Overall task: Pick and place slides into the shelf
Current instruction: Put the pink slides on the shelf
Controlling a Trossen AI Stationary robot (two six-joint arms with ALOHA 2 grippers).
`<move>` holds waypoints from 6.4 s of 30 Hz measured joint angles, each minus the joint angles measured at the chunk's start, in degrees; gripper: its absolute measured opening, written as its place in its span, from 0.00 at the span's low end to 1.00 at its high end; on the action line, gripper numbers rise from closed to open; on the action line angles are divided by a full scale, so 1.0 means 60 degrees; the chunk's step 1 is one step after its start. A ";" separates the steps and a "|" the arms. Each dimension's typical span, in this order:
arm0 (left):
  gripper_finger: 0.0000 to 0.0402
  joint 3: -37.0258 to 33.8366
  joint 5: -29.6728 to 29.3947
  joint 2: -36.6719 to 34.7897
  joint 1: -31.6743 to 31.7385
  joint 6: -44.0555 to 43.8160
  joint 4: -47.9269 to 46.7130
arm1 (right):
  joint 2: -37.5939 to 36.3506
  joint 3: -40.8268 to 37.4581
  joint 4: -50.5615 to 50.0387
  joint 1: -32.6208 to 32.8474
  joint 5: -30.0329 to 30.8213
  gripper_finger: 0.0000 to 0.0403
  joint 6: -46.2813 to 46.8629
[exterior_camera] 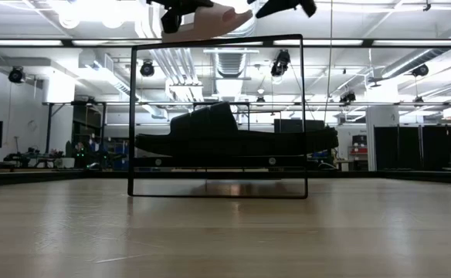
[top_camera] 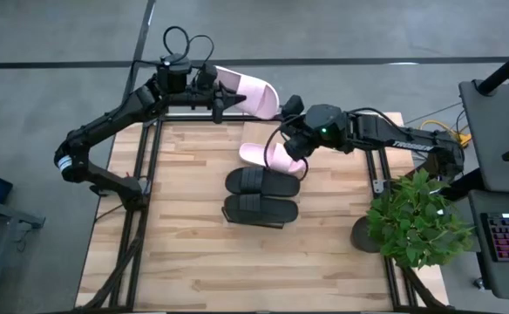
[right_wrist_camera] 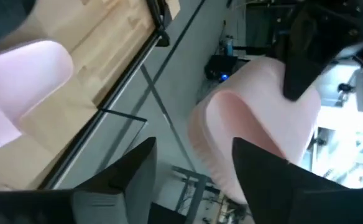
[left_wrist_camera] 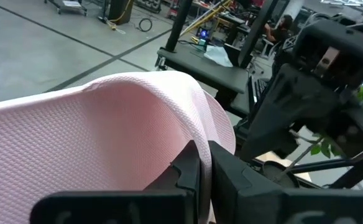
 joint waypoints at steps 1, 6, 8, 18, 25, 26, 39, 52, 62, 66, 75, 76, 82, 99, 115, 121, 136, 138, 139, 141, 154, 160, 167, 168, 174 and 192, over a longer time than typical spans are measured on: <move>0.00 -0.0003 0.0037 0.0007 -0.0004 -0.0003 -0.0006 | 0.0035 -0.0005 0.0061 0.0000 0.0019 0.52 -0.0171; 0.00 -0.0010 0.0257 0.0046 -0.0002 -0.0025 0.0001 | 0.0268 -0.0018 0.0931 0.0000 0.0074 0.60 -0.0926; 0.00 -0.0010 0.0416 0.0046 -0.0004 -0.0022 0.0067 | 0.0392 0.0007 0.1400 -0.0012 0.0086 0.61 -0.1112; 0.00 -0.0015 0.1332 0.0046 -0.0018 -0.0240 0.0054 | 0.0649 -0.0015 0.1487 -0.0255 0.0531 0.55 -0.1035; 0.00 -0.0021 0.1413 0.0046 -0.0008 -0.0220 0.0048 | 0.0639 -0.0015 0.1491 -0.0255 0.0516 0.39 -0.0904; 0.00 -0.0025 0.1454 0.0046 -0.0007 -0.0189 0.0048 | 0.0639 -0.0015 0.1490 -0.0255 0.0513 0.34 -0.0893; 0.16 -0.0138 0.1918 -0.0011 0.0000 0.2326 -0.0056 | 0.0506 -0.0013 0.0980 -0.1069 -0.1848 0.07 0.0969; 0.46 -0.0483 0.1964 -0.0919 0.0907 0.4812 -0.0587 | 0.0377 -0.0083 -0.0568 -0.3151 -0.5662 0.06 0.1866; 0.47 -0.1934 0.1919 -0.1378 0.1293 0.7416 -0.0661 | 0.0384 -0.0657 -0.0831 -0.4596 -0.8827 0.06 0.1209; 0.47 -0.2473 0.1951 -0.1407 0.1270 0.9329 -0.0254 | 0.0370 -0.0697 -0.0809 -0.5003 -1.0329 0.06 0.1314; 0.47 -0.2811 0.1671 -0.1382 0.1268 1.0541 -0.0014 | -0.0258 -0.0694 -0.0720 -0.5486 -1.0597 0.06 0.1540; 0.47 -0.2833 0.1594 -0.1382 0.1268 1.0667 0.0009 | -0.0382 -0.0690 -0.0685 -0.5500 -1.0716 0.06 0.1537; 0.47 -0.2964 0.1108 -0.1331 0.1249 1.1093 0.0403 | -0.0841 -0.0681 -0.0699 -0.5557 -1.0987 0.06 0.1537; 0.47 -0.3085 0.0436 -0.1331 0.1264 1.1614 0.0494 | -0.0920 -0.0678 -0.0180 -0.5905 -1.1052 0.06 0.1357; 0.47 -0.3088 0.0175 -0.1270 0.1220 1.1557 0.0956 | -0.0885 -0.0676 0.0123 -0.6084 -1.0846 0.06 0.1647; 0.47 -0.3088 0.0280 -0.0777 0.1049 1.1520 0.1564 | -0.0732 -0.0674 0.0525 -0.6084 -1.1076 0.06 0.1868; 0.12 -0.3043 0.0238 -0.0525 0.0962 1.1753 0.2251 | -0.0643 -0.0674 0.0485 -0.6048 -1.1050 0.06 0.2216; 0.12 -0.3059 0.0128 -0.0529 0.0962 1.1835 0.2245 | -0.0643 -0.0674 0.0482 -0.6043 -1.0987 0.08 0.2222; 0.12 -0.3059 -0.0052 -0.0533 0.0961 1.1869 0.2232 | -0.0645 -0.0674 0.0483 -0.6047 -1.0948 0.11 0.2224; 0.12 -0.3035 -0.0477 -0.0569 0.0944 1.1965 0.2066 | -0.0685 -0.0675 0.0492 -0.6046 -1.0551 0.16 0.2354; 0.12 -0.3072 -0.1095 -0.0850 0.0987 1.2849 0.0904 | -0.1131 -0.0659 0.0598 -0.5540 -0.8818 0.34 0.0964; 0.12 -0.3037 -0.0862 -0.0850 0.0976 1.2846 0.0966 | -0.0766 -0.0653 0.0961 -0.5126 -0.7380 0.38 0.0229; 0.12 -0.3023 -0.0256 -0.0857 0.0893 1.2864 0.1032 | -0.0200 -0.0088 0.0986 -0.5106 -0.7332 0.39 0.0455; 0.12 -0.3023 -0.0256 -0.0857 0.0876 1.2864 0.1123 | -0.0098 -0.0017 0.0959 -0.5067 -0.7371 0.39 0.0477; 0.12 -0.3026 -0.0296 -0.0861 0.0803 1.2871 0.1387 | 0.0384 0.0647 0.0248 -0.4958 -0.7470 0.39 0.0609; 0.12 -0.3063 -0.0941 -0.0824 0.0791 1.3017 0.1524 | 0.0526 0.1955 -0.1268 -0.4856 -0.7570 0.39 0.1342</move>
